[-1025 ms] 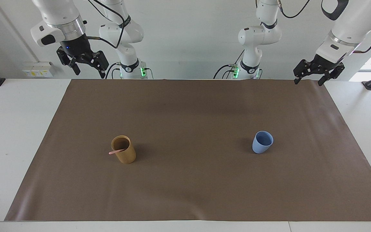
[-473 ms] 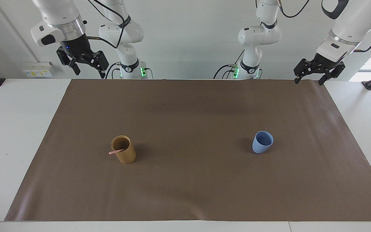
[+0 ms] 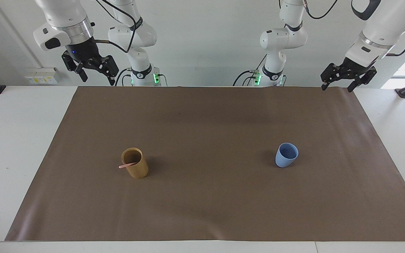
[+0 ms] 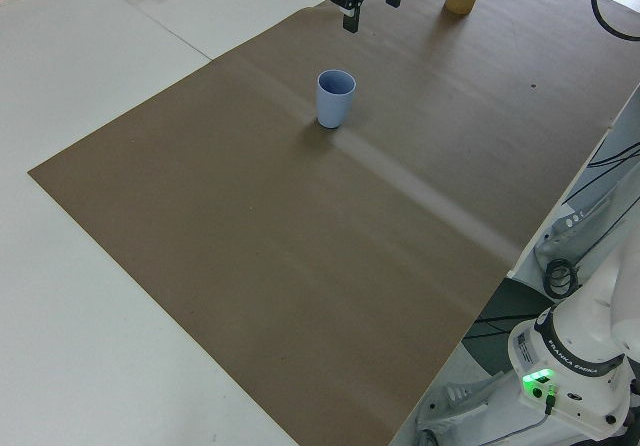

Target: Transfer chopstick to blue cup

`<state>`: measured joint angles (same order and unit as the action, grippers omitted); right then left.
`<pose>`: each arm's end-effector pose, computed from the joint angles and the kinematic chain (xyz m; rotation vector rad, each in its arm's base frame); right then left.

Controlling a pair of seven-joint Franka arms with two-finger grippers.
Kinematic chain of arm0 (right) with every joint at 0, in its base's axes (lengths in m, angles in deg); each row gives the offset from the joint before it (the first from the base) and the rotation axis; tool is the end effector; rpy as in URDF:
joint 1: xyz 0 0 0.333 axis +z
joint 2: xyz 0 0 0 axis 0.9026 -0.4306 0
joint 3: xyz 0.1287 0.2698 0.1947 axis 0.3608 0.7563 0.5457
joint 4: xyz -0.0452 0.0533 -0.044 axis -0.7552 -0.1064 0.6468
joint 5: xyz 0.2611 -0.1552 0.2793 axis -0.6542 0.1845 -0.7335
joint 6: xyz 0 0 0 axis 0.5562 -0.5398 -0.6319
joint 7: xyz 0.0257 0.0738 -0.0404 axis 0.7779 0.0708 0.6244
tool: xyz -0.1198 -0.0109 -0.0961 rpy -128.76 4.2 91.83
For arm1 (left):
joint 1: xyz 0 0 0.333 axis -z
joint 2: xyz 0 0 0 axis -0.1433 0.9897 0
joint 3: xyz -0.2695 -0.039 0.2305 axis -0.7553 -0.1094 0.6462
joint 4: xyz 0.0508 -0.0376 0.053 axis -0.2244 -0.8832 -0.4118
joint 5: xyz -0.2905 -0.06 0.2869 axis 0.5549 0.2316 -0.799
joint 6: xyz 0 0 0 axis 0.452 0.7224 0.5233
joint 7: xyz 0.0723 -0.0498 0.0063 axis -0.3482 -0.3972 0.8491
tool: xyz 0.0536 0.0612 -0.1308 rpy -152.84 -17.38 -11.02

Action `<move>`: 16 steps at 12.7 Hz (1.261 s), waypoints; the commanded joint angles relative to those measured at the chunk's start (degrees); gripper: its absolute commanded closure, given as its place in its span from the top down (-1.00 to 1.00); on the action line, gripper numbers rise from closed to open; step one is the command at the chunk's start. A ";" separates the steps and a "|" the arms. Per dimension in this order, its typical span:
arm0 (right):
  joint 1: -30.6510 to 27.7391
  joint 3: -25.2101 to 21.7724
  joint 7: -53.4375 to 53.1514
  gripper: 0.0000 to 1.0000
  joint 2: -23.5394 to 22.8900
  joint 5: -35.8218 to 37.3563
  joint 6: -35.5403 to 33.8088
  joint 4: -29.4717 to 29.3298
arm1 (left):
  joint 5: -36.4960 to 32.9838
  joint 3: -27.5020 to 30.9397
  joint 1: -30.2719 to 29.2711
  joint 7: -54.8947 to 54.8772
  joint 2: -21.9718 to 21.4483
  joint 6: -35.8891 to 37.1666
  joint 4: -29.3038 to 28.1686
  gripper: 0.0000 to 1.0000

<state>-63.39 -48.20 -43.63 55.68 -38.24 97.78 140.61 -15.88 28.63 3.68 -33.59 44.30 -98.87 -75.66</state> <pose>0.5619 0.0296 0.6723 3.1056 -0.2656 -0.0313 0.5265 -0.0009 0.6458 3.1149 -0.1780 -0.0785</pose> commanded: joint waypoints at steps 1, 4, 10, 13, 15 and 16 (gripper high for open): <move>-0.58 0.40 -0.71 1.00 -0.08 -0.23 0.12 -0.33 | -0.67 -0.28 -0.63 -0.14 -1.14 1.73 0.44 1.00; -0.58 0.40 -0.71 1.00 -0.08 -0.15 0.12 -0.33 | -0.32 -0.72 -0.10 0.12 -1.14 1.56 0.53 1.00; -0.58 0.40 -0.71 1.00 -0.08 -0.15 0.12 -0.33 | -0.06 -1.60 0.43 -0.41 -1.49 -3.59 -3.24 1.00; -0.58 0.40 -0.71 1.00 -0.08 -0.15 0.12 -0.33 | -0.06 -1.69 0.43 -0.14 -1.32 -5.74 -6.41 1.00; -0.58 0.40 -0.71 1.00 -0.08 -0.15 0.12 -0.33 | -0.06 -1.60 0.17 0.21 -0.35 -7.22 -6.59 1.00; -0.58 0.40 -0.71 1.00 -0.08 -0.15 0.12 -0.33 | -0.06 -1.52 -0.09 0.47 0.26 -8.45 -6.77 1.00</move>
<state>-63.39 -48.20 -43.63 55.68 -38.24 97.78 140.61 -15.86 26.68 3.50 -33.62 44.32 -104.81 -81.33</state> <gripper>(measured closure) 0.000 0.000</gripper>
